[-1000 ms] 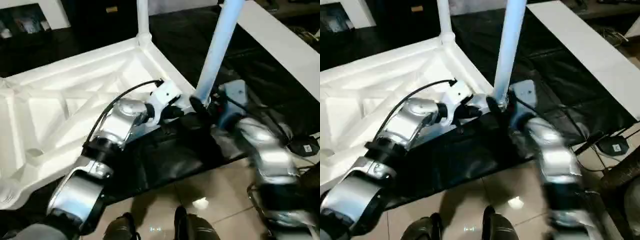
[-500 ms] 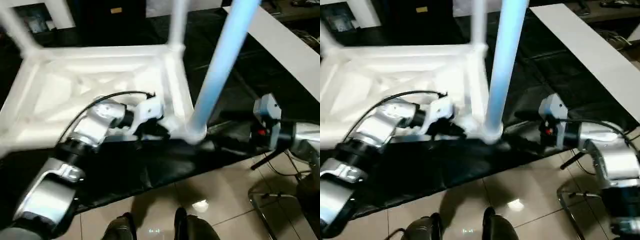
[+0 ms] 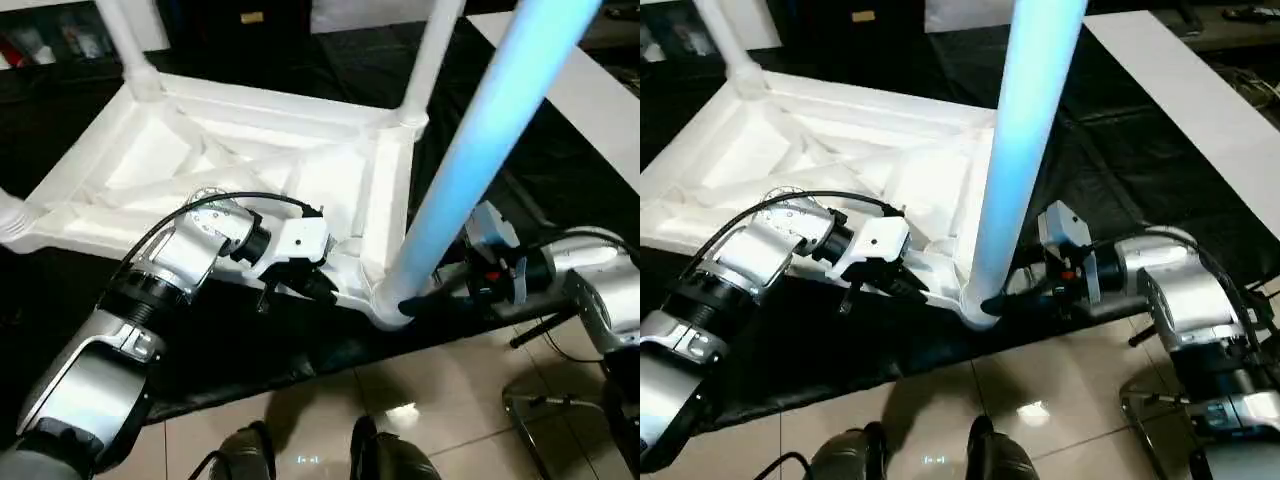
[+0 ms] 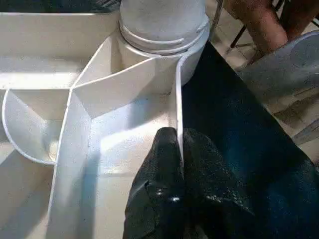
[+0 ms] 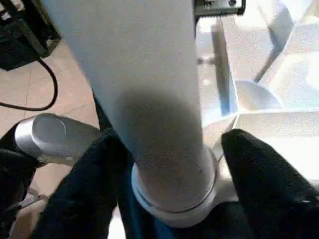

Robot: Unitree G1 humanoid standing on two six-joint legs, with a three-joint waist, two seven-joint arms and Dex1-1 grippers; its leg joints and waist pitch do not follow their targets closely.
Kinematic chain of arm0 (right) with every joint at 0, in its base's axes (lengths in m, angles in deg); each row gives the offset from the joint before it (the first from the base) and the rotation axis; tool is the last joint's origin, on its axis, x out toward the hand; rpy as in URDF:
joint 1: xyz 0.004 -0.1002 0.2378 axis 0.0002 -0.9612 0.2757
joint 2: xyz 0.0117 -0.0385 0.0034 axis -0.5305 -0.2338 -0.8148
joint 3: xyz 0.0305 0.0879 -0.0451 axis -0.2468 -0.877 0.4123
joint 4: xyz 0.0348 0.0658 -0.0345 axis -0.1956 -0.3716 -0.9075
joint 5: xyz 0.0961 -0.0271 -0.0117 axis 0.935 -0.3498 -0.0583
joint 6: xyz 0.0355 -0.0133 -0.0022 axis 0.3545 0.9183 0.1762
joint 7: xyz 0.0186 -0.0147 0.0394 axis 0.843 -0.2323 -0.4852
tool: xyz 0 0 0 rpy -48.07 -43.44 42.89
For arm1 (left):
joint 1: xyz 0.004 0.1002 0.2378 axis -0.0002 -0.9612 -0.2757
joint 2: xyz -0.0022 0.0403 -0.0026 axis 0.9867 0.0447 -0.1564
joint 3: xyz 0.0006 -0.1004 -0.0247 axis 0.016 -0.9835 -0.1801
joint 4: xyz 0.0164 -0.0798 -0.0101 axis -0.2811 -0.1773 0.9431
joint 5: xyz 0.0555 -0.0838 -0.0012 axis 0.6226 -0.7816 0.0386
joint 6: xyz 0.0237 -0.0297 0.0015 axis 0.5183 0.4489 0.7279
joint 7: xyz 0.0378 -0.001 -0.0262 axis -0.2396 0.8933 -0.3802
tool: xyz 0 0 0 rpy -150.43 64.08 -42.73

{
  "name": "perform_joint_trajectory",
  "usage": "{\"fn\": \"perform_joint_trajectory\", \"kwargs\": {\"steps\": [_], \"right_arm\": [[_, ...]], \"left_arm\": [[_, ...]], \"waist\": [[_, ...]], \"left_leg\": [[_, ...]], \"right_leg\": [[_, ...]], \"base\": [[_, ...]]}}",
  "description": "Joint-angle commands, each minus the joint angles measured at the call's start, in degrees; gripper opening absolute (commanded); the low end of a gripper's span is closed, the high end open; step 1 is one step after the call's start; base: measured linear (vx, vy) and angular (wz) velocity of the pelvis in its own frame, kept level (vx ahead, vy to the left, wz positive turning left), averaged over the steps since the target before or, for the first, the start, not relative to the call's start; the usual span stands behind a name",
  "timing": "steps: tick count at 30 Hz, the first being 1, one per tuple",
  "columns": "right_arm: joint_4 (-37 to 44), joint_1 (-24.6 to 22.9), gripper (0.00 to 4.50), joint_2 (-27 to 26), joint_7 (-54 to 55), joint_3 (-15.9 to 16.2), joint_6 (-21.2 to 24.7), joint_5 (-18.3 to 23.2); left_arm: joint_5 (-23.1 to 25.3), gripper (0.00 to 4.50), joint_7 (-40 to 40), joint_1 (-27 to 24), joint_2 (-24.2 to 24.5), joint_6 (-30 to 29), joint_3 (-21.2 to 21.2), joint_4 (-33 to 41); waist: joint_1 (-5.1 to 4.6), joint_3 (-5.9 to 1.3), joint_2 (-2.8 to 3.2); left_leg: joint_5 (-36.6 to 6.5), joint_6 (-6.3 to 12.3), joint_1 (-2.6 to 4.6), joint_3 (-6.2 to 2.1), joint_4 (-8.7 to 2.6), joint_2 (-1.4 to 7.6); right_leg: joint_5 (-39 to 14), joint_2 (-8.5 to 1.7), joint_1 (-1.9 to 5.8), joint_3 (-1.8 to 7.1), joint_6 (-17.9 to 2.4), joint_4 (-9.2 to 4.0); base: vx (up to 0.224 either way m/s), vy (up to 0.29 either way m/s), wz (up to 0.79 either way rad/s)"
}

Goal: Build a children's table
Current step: Rotate leg to tighten

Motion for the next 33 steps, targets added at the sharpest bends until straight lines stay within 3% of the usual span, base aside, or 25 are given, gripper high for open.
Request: {"fn": "perform_joint_trajectory", "kwargs": {"steps": [1,11,15,16,21,22,23,24,25,26,29,33], "right_arm": [[-1.2,0.8,2.91,-0.4,-1.5,0.7,-0.6,-0.2],[-3.2,2.3,2.08,-1.0,-2.5,1.4,-1.7,-0.2],[-2.8,2.0,1.99,-1.0,-3.5,1.7,-1.4,0.0],[-2.5,1.7,1.97,-0.9,-3.8,1.8,-1.2,0.3],[1.2,-0.6,1.95,-1.3,-1.6,0.1,2.6,2.8],[3.9,-2.1,1.95,-3.0,4.6,-1.7,6.6,3.7],[4.1,-2.1,1.95,-3.2,5.1,-1.9,6.9,3.7],[4.7,-2.5,1.95,-3.7,7.0,-2.3,7.7,3.6],[5.6,-3.2,1.95,-4.9,10.9,-2.6,7.9,2.3],[5.6,-3.2,1.95,-4.9,10.9,-2.6,7.9,2.3],[8.1,-4.7,1.95,-9.7,23.3,-3.3,10.3,-1.9],[9.9,-4.7,1.91,-15.5,35.3,-4.0,14.8,-5.7]], "left_arm": [[1.2,0.0,-2.4,-0.5,-0.5,0.8,3.5,-0.1],[1.4,0.0,-2.7,-0.5,-0.2,1.3,3.6,-0.6],[1.6,0.0,-2.2,-0.6,-0.2,0.9,3.4,-0.7],[1.5,0.0,-1.9,-0.6,-0.3,0.2,3.3,-0.8],[1.2,0.0,1.3,-1.0,-1.3,-3.5,1.9,-1.0],[0.3,0.0,5.1,-1.1,-3.2,-7.3,0.1,-1.0],[0.2,0.0,5.4,-1.1,-3.4,-7.5,0.0,-0.9],[0.0,0.0,6.4,-1.2,-3.9,-8.6,-0.5,-0.9],[-0.5,0.0,8.4,-1.2,-5.1,-10.6,-1.4,-0.9],[-0.5,0.0,8.4,-1.2,-5.1,-10.6,-1.4,-0.9],[-1.0,0.0,15.3,-1.0,-9.0,-16.4,-3.6,-1.2],[-0.9,0.0,23.4,0.4,-13.9,-20.2,-5.7,-3.8]], "waist": [[-0.48,-4.79,-0.95],[-0.54,-4.7,-1.05],[-0.52,-4.77,-1.04],[-0.47,-4.79,-0.8],[-0.39,-4.84,-0.74],[-0.32,-4.93,-0.61],[-0.18,-4.82,-0.55],[-0.36,-4.73,-0.75],[-0.57,-4.56,-0.55],[-0.57,-4.56,-0.55],[-1.44,-4.07,-0.89],[-2.79,-3.98,-0.78]], "left_leg": [[-2.5,10.47,0.79,-0.96,-2.49,3.59],[-3.1,10.06,0.8,-0.97,-2.54,3.57],[-3.1,10.06,0.79,-0.96,-2.51,3.55],[-3.1,10.02,0.83,-0.96,-2.5,3.57],[-2.9,9.99,0.84,-0.91,-2.52,3.62],[-2.4,9.98,0.84,-0.94,-2.51,3.61],[-2.4,9.86,0.84,-0.92,-2.52,3.67],[-3.8,9.2,0.7,-1.01,-2.63,3.55],[-6.4,7.5,0.78,-1.07,-2.75,3.31],[-6.4,7.5,0.78,-1.07,-2.75,3.31],[-9.9,4.38,0.89,-1.56,-3.11,2.79],[-11.1,3.56,1.12,-1.69,-3.15,2.29]], "right_leg": [[-15.9,-5.15,3.99,2.98,-13.9,-1.91],[-17.7,-5.15,3.96,2.97,-13.3,-2.11],[-17.5,-5.1,4.01,2.97,-13.3,-2.07],[-17.4,-5.11,3.97,2.97,-13.5,-2.09],[-16.1,-5.0,4.14,3.04,-14.0,-2.07],[-15.4,-4.96,4.23,3.06,-14.3,-1.95],[-15.3,-4.94,4.09,3.08,-14.2,-2.09],[-17.7,-5.05,4.16,2.94,-13.8,-2.36],[-23.3,-5.24,4.05,2.83,-12.1,-3.08],[-23.3,-5.24,4.05,2.83,-12.1,-3.08],[-33.0,-5.34,4.01,2.54,-8.0,-4.36],[-36.8,-5.06,3.66,2.17,-5.8,-5.24]], "base": [[0.0,0.0,0.0],[0.0,0.0,0.0],[0.0,0.0,0.0],[0.0,0.0,0.0],[0.0,0.0,0.0],[0.0,0.0,0.0],[0.0,0.0,0.0],[0.0,0.0,0.0],[0.0,0.0,0.0],[0.0,0.0,0.0],[0.0,0.0,0.0],[0.0,0.0,0.0]]}}
